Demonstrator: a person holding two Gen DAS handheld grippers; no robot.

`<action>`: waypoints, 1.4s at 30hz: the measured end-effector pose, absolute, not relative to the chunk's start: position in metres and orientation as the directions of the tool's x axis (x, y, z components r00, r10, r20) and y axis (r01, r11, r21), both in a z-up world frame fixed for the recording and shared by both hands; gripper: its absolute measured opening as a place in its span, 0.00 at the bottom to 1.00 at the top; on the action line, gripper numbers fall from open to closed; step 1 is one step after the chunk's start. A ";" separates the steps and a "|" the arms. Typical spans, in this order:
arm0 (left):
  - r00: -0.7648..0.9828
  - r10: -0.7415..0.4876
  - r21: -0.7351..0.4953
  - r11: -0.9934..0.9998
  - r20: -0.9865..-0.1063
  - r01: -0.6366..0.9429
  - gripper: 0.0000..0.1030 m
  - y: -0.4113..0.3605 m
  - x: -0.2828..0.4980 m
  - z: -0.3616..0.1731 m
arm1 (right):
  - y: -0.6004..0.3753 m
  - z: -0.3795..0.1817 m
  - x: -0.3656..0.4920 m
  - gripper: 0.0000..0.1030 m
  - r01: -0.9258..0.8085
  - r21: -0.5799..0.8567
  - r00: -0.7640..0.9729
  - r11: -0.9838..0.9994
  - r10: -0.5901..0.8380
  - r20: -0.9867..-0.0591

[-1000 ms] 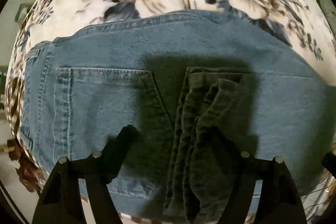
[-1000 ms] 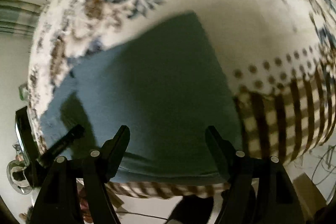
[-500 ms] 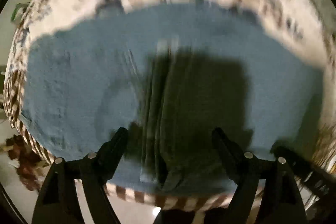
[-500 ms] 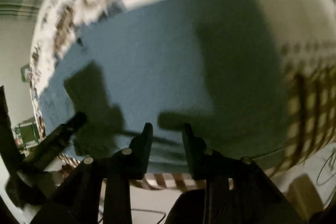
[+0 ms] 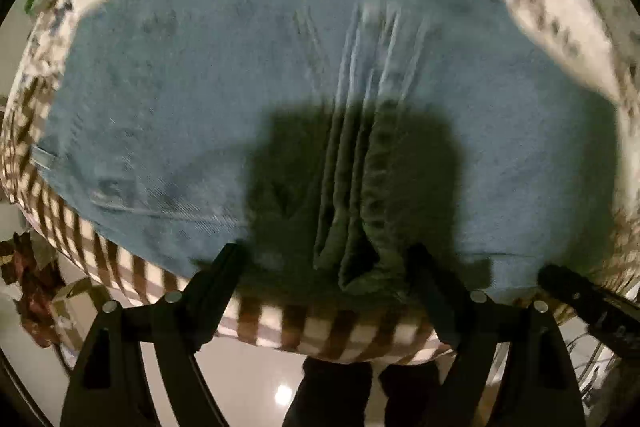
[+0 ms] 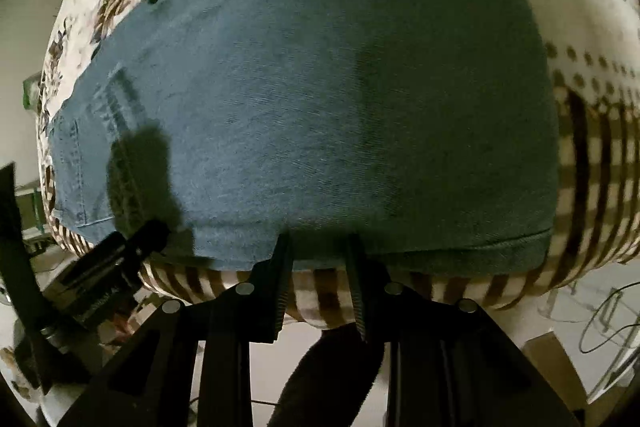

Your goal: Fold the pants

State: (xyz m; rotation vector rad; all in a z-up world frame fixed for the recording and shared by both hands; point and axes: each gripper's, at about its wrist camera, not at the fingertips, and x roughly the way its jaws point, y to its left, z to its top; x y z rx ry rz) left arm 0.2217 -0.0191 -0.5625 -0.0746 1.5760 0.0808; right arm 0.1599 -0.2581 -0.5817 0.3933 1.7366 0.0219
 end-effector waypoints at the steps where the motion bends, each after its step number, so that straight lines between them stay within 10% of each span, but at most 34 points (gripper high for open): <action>1: 0.022 -0.011 -0.013 0.992 -1.000 -0.123 0.82 -0.018 0.227 -0.554 | -0.257 -0.575 0.162 0.37 0.252 0.233 -0.131 0.939 0.272 -0.953; 6: 0.192 -0.054 -0.125 0.916 -0.980 -0.381 0.82 0.058 0.209 -0.506 | -0.273 -0.548 0.169 0.76 0.298 0.276 -0.036 0.914 0.300 -0.953; 13: 0.337 -0.109 -0.336 0.576 -0.935 -0.745 0.79 0.192 0.157 -0.548 | -0.263 -0.563 0.179 0.77 0.275 0.225 -0.078 0.935 0.255 -0.964; 25: 0.404 -0.154 -0.429 0.439 -0.901 -0.789 0.75 0.238 0.180 -0.605 | -0.207 -0.595 0.194 0.77 0.230 0.195 -0.126 0.954 0.227 -0.966; 29: 0.447 -0.087 -0.427 0.501 -0.890 -0.753 0.26 0.234 0.181 -0.581 | -0.197 -0.591 0.200 0.77 0.210 0.195 -0.114 0.958 0.222 -0.968; 38: 0.522 -0.149 -0.531 0.423 -0.840 -0.734 0.41 0.242 0.198 -0.611 | -0.196 -0.602 0.215 0.79 0.198 0.134 -0.097 0.971 0.156 -0.983; 42: 0.546 -0.089 -0.506 0.522 -0.833 -0.687 0.28 0.231 0.203 -0.591 | -0.198 -0.608 0.218 0.92 0.190 0.058 -0.102 0.980 0.079 -0.992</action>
